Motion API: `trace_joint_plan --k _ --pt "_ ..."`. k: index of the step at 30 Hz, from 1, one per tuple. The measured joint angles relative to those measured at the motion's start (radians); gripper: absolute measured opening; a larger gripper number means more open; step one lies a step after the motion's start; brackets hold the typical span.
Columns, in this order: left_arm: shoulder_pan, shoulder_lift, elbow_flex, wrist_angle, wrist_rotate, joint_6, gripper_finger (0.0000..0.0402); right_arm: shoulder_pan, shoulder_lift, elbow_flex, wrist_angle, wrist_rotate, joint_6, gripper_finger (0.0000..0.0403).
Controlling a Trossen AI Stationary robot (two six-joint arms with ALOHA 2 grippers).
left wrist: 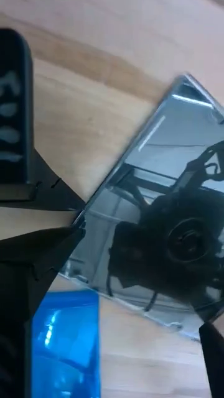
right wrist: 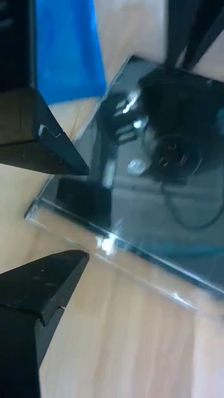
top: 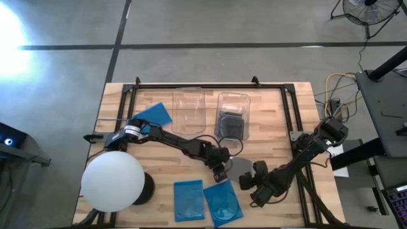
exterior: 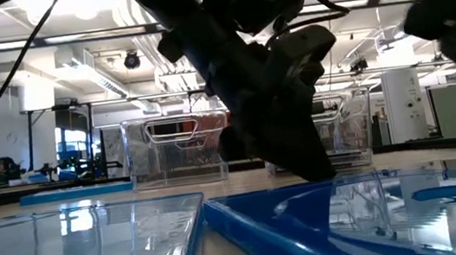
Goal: Pick & place jewel cases by type
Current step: Put the black CD case into the right transparent bin
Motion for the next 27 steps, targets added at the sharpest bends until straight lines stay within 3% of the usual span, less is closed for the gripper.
trace_joint_plan --k 4,11,27 --pt "-0.005 -0.002 -0.001 -0.041 -0.001 0.021 0.0037 -0.001 -0.005 -0.007 0.067 0.078 0.001 0.0201" --pt "-0.005 -0.008 -0.002 -0.119 -0.010 0.090 0.0037 -0.006 -0.009 -0.055 0.183 0.119 0.045 0.0201" --pt "-0.001 -0.056 -0.005 -0.206 -0.027 0.183 0.0037 -0.011 -0.117 -0.048 0.180 0.346 -0.056 0.0201"
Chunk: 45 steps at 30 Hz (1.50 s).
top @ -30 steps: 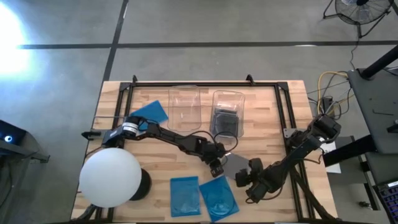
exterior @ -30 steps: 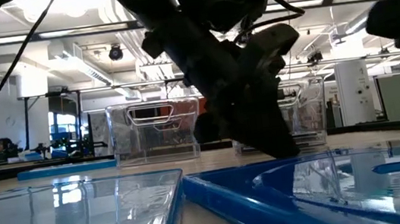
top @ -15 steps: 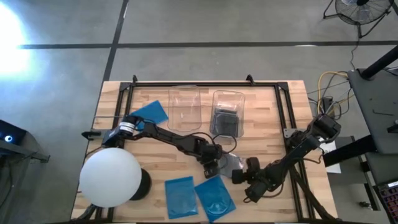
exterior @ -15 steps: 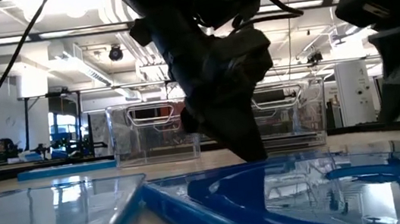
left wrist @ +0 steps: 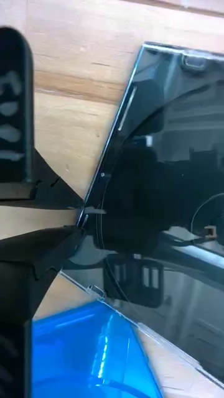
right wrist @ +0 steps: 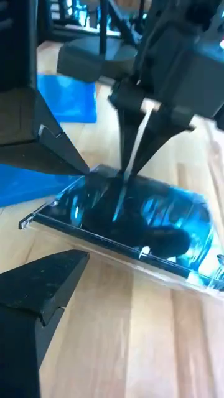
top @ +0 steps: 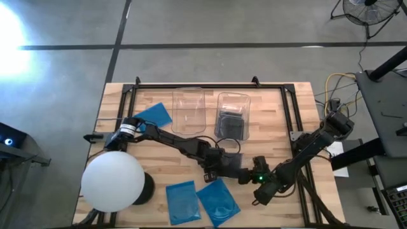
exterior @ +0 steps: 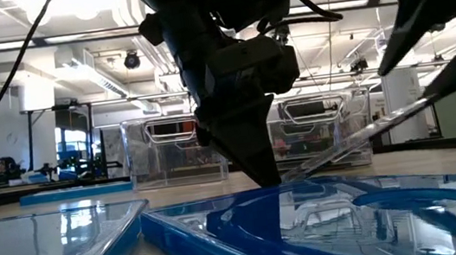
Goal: Pick & place jewel cases by type
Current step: Put the black CD case into the right transparent bin
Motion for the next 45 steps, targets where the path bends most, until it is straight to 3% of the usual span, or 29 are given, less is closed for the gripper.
trace_joint_plan --k 9,19,26,30,36,41,45 --pt "0.000 -0.002 0.002 -0.045 -0.004 0.014 0.0037 -0.009 -0.014 0.000 0.046 0.118 -0.003 0.0201" --pt "0.002 -0.025 0.000 -0.089 -0.013 0.049 0.0037 -0.014 -0.030 0.000 0.136 0.127 -0.078 0.0201" --pt "0.005 -0.088 -0.006 -0.183 -0.121 0.137 0.0037 -0.029 -0.032 0.000 0.158 0.105 -0.105 0.0201" --pt "0.005 -0.095 -0.057 -0.189 -0.124 0.124 0.0037 -0.063 -0.032 0.000 0.142 0.033 -0.157 0.0201" --pt "0.007 -0.118 -0.145 -0.095 -0.124 0.068 0.0037 -0.099 -0.005 -0.001 -0.002 -0.159 -0.016 0.0201" --pt "0.024 -0.122 -0.178 0.009 -0.111 0.027 0.0037 -0.126 0.046 -0.003 0.008 -0.277 -0.005 0.0201" --pt "0.034 -0.122 -0.205 0.079 -0.077 0.026 0.0037 -0.147 0.090 -0.004 0.039 -0.293 -0.015 0.0201"
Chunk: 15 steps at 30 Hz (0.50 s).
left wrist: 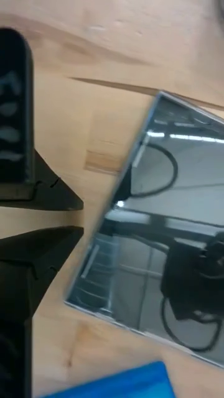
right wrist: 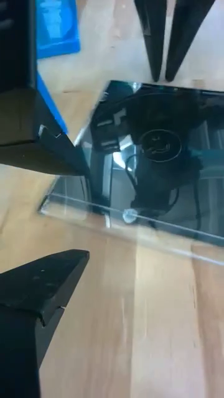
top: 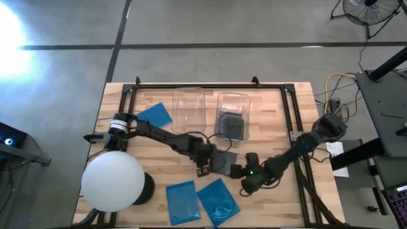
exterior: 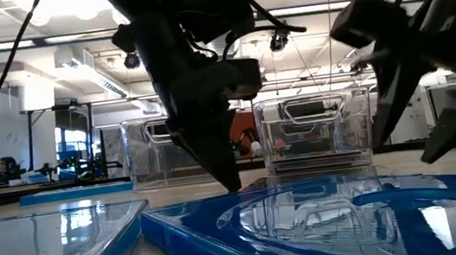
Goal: Pick & place jewel cases by type
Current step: Put the black CD case into the right transparent bin
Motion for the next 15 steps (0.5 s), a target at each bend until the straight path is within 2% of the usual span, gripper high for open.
trace_joint_plan --k 8,15 --pt "0.000 0.003 -0.006 0.064 0.022 -0.016 0.0037 -0.036 0.060 -0.011 0.036 -0.039 0.016 0.0201" --pt "-0.001 0.010 -0.007 0.064 0.036 -0.009 0.0037 -0.088 0.079 -0.013 0.121 -0.059 -0.113 0.0201"
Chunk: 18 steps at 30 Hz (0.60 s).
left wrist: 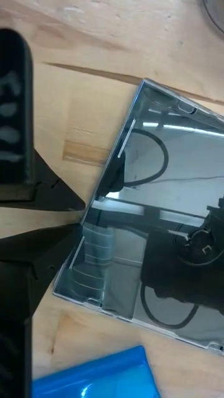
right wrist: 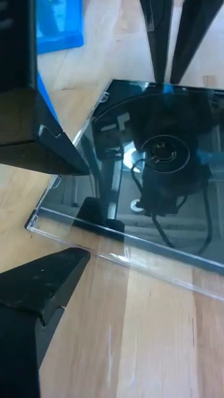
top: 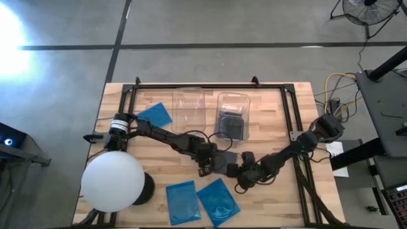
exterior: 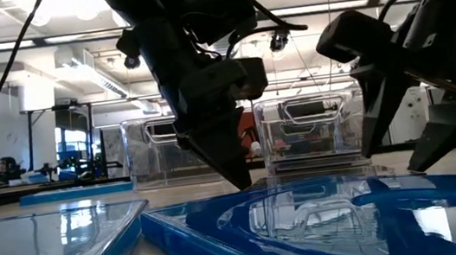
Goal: Pick & place jewel cases by type
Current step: Put the black CD case into the right transparent bin
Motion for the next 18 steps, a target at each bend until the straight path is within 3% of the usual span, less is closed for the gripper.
trace_joint_plan --k 6,12,18 --pt "-0.001 0.000 0.000 -0.038 0.000 0.043 0.0037 0.015 -0.058 -0.005 0.005 0.007 -0.070 0.0201" --pt "-0.002 0.000 -0.045 -0.033 0.004 0.044 0.0037 0.070 -0.163 0.000 0.028 0.154 -0.174 0.0201" --pt "-0.003 0.000 -0.084 0.004 0.003 -0.024 0.0037 0.065 -0.177 0.001 0.124 0.211 -0.283 0.0201"
